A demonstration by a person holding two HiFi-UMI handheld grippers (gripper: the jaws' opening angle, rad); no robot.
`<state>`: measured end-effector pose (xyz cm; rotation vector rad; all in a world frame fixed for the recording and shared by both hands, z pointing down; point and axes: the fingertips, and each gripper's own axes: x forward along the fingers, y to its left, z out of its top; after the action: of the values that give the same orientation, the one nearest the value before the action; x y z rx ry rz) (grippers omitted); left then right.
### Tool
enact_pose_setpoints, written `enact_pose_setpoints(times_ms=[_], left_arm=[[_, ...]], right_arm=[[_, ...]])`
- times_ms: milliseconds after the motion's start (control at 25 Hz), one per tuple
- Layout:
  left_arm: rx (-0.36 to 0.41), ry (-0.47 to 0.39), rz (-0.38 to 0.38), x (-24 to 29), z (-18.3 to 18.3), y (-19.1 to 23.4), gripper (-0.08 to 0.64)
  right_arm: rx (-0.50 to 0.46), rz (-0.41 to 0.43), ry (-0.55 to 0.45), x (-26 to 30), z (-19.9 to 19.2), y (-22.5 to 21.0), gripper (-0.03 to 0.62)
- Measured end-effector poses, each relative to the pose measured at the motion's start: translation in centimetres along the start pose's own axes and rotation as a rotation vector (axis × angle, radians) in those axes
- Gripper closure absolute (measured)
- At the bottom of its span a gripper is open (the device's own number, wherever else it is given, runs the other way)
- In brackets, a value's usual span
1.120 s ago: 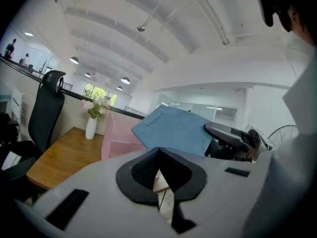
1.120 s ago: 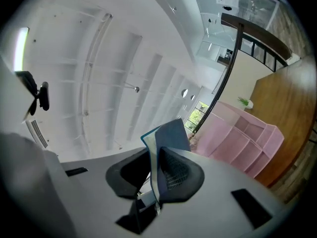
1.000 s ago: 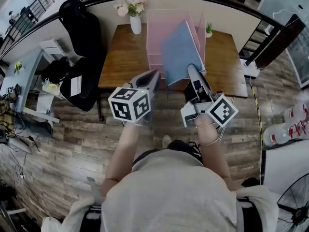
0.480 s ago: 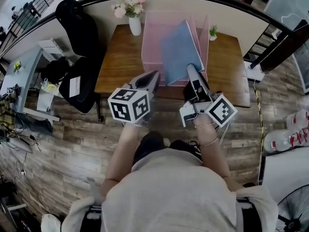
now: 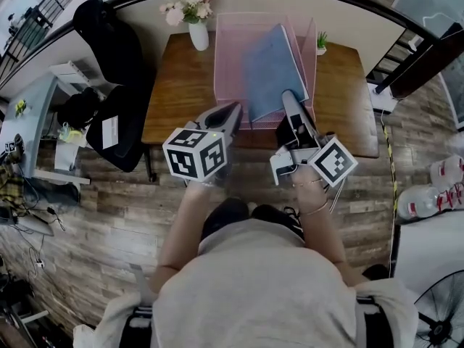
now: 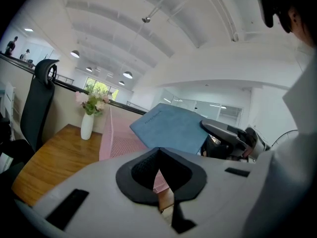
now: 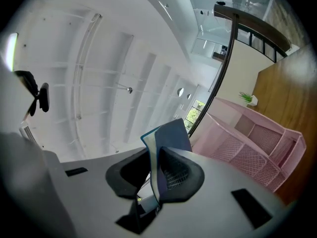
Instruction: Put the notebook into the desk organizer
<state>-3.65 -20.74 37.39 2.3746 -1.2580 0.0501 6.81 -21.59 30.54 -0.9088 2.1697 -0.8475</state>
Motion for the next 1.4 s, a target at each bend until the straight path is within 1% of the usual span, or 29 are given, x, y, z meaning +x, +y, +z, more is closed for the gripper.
enact_pose_setpoints(times_ms=[320, 480, 640, 840, 1000, 1400], left_arm=[[-0.007, 0.021, -0.011, 0.6, 0.1, 1.2, 0.549], [-0.018, 0.02, -0.016, 0.7, 0.0, 1.4, 0.549], [-0.028, 0.022, -0.017, 1.0, 0.0, 1.8, 0.549], [-0.02, 0.032, -0.039, 1.6, -0.2, 1.5, 0.549], [-0.02, 0.041, -0.052, 1.9, -0.5, 1.2, 0.549], [-0.024, 0.059, -0.076, 2.7, -1.1, 0.6, 0.549]], right_arm=[[0.011, -0.01, -0.004, 2.9, -1.0, -1.1, 0.523], [0.004, -0.029, -0.009, 3.2, -1.4, -1.8, 0.523], [0.025, -0.044, -0.004, 3.9, -1.9, -2.8, 0.523], [0.007, -0.053, -0.003, 4.2, -2.0, -3.7, 0.523], [0.01, -0.088, -0.005, 3.8, -2.1, -4.6, 0.525], [-0.046, -0.211, 0.032, 3.0, -2.3, -6.4, 0.52]])
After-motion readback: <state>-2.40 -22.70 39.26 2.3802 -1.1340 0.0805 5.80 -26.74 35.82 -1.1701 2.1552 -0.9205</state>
